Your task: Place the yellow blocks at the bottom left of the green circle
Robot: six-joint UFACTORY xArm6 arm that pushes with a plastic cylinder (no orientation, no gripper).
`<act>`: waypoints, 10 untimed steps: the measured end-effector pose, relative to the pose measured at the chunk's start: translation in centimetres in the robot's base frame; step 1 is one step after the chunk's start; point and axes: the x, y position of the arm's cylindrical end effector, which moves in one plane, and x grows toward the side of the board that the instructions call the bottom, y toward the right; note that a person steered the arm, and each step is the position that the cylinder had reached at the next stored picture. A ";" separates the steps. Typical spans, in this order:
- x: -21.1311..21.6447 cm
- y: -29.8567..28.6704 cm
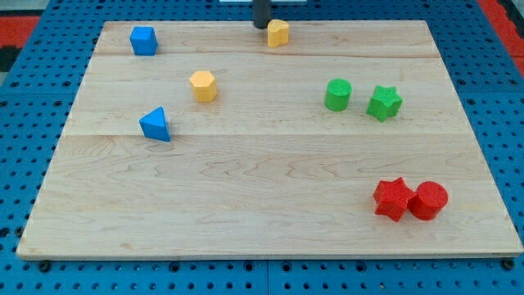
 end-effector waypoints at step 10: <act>9.3 -14.1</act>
